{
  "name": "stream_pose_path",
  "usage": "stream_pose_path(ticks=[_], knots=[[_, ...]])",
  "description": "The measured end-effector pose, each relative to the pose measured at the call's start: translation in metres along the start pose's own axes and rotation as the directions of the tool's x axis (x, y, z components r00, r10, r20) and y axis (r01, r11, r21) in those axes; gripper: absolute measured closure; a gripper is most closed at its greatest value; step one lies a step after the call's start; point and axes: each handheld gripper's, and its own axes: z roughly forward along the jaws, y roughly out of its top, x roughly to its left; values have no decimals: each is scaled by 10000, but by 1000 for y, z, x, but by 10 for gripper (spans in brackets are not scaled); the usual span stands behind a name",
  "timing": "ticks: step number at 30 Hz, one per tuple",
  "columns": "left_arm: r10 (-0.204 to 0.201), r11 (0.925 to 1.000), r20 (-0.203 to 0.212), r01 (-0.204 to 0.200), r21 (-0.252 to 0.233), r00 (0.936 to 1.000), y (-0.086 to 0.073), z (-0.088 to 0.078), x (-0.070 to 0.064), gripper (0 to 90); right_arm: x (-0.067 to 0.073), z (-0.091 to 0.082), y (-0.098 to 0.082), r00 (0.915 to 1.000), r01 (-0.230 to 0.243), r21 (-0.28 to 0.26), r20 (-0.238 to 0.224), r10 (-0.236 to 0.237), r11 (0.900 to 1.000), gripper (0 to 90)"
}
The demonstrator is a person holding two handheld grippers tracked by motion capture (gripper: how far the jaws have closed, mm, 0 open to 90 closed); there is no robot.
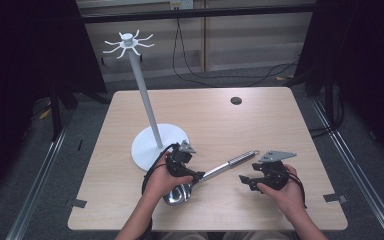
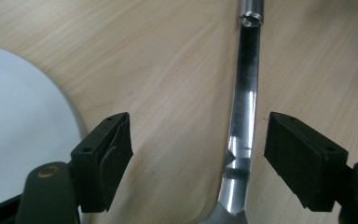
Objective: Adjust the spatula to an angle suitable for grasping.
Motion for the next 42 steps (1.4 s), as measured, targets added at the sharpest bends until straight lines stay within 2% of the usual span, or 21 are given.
stream_pose_path(ticks=[8, 13, 15, 16, 17, 19, 20, 22, 23, 24, 25, 26, 28, 30, 31, 32, 34, 38, 39, 41, 42], knots=[[280, 9934, 129, -292, 1105, 9995, 7, 9, -5, 300, -4, -1, 0, 9998, -31, 265, 194, 26, 9996, 178], [333, 9898, 226, -361, 1376, 9992, 14, 14, -11, 343, -5, 0, 0, 9991, -135, 431, 395, 118, 9990, 139], [620, 9833, 242, -652, 1699, 9978, 18, 15, -12, 349, -5, 0, 0, 9991, -197, 460, 390, 180, 9987, 136], [342, 9886, 246, -374, 1456, 9991, 19, 18, -15, 361, -6, 0, 0, 9992, -179, 451, 366, 163, 9988, 135], [678, 9827, 285, -717, 1705, 9973, 20, 18, -14, 366, -6, -1, 0, 9991, -199, 437, 370, 183, 9988, 133], [479, 9838, 329, -529, 1715, 9983, 23, 22, -17, 389, -7, -2, 0, 9989, -245, 464, 401, 227, 9986, 130], [831, 9761, 373, -889, 1981, 9958, 25, 22, -16, 396, -8, -2, 0, 9990, -187, 439, 422, 168, 9989, 129], [836, 9776, 366, -891, 1909, 9958, 27, 25, -19, 421, -9, -2, 0, 9987, -255, 424, 451, 236, 9988, 127], [1058, 9701, 421, -1124, 2153, 9935, 29, 25, -18, 427, -10, -3, 0, 9986, -281, 438, 461, 261, 9986, 127], [930, 9733, 411, -996, 2070, 9948, 30, 27, -20, 439, -10, -3, -1, 9986, -277, 442, 459, 257, 9986, 127], [1196, 9644, 517, -1284, 2314, 9915, 32, 28, -20, 458, -11, -3, -1, 9985, -318, 451, 464, 297, 9985, 127], [1168, 9685, 464, -1241, 2157, 9921, 32, 30, -21, 467, -12, -3, -1, 9986, -306, 464, 443, 285, 9985, 127], [1139, 9649, 557, -1238, 2317, 9919, 34, 33, -23, 493, -12, -3, -1, 9982, -348, 480, 499, 324, 9982, 127], [1406, 9536, 626, -1521, 2599, 9881, 36, 35, -24, 519, -13, -4, -2, 9982, -380, 435, 490, 358, 9983, 127], [1232, 9603, 528, -1325, 2456, 9910, 36, 36, -26, 529, -13, -4, -1, 9983, -368, 438, 472, 347, 9984, 127], [1442, 9525, 589, -1547, 2622, 9878, 38, 36, -25, 536, -14, -4, -1, 9981, -397, 462, 481, 375, 9981, 127], [1360, 9565, 591, -1467, 2522, 9889, 39, 38, -28, 573, -15, -4, -2, 9982, -326, 409, 515, 305, 9986, 127], [1675, 9424, 651, -1792, 2825, 9837, 43, 38, -30, 742, -16, -4, -2, 9976, -427, 497, 564, 399, 9979, 127], [1881, 9318, 752, -2022, 3015, 9793, 44, 37, -29, 745, -16, -4, -2, 9975, -451, 494, 566, 423, 9978, 127], [1907, 9299, 786, -2057, 3050, 9785, 44, 37, -29, 749, -16, -4, -3, 9974, -450, 493, 591, 421, 9978, 127], [1749, 9376, 576, -1842, 2950, 9829, 43, 38, -32, 750, -16, -4, -3, 9978, -412, 465, 539, 387, 9981, 127]])
